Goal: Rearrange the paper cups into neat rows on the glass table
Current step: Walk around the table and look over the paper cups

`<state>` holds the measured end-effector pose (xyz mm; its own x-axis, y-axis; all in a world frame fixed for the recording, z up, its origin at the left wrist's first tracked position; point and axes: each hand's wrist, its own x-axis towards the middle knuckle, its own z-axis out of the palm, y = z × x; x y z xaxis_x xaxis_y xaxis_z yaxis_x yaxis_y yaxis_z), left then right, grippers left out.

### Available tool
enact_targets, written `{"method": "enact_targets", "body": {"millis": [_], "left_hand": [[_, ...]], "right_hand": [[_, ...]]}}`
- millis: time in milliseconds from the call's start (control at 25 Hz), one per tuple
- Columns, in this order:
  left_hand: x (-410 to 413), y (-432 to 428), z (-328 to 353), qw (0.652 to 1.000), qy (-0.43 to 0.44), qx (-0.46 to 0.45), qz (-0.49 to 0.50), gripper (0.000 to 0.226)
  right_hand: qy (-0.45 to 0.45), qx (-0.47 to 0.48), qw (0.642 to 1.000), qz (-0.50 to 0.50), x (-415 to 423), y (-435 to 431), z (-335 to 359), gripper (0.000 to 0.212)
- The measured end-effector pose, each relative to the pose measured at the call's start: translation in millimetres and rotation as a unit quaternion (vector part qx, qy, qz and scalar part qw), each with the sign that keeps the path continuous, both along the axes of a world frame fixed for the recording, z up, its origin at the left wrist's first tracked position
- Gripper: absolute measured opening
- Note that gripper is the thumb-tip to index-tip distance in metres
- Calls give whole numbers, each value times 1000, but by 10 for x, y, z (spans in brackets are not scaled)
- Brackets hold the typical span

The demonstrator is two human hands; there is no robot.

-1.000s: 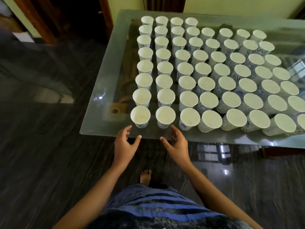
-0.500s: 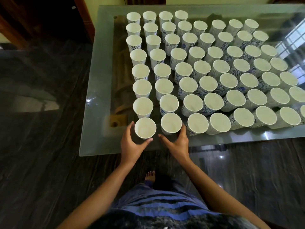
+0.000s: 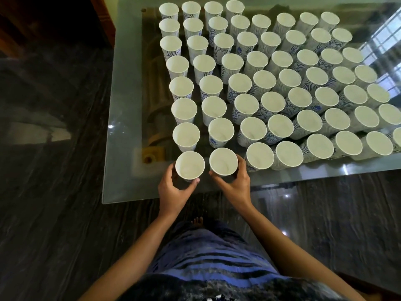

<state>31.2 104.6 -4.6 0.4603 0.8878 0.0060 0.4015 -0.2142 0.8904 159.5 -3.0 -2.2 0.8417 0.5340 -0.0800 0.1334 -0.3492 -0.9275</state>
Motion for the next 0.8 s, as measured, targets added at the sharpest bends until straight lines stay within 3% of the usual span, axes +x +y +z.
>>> {"method": "enact_targets", "body": {"millis": [440, 800], "left_hand": [[24, -799, 48, 1000, -1, 4, -24, 62], [970, -2354, 126, 990, -32, -6, -138, 59]], "right_hand": [[-2, 35, 999, 7, 37, -1028, 26, 68], [-8, 52, 994, -92, 733, -2855, 78, 67]]}}
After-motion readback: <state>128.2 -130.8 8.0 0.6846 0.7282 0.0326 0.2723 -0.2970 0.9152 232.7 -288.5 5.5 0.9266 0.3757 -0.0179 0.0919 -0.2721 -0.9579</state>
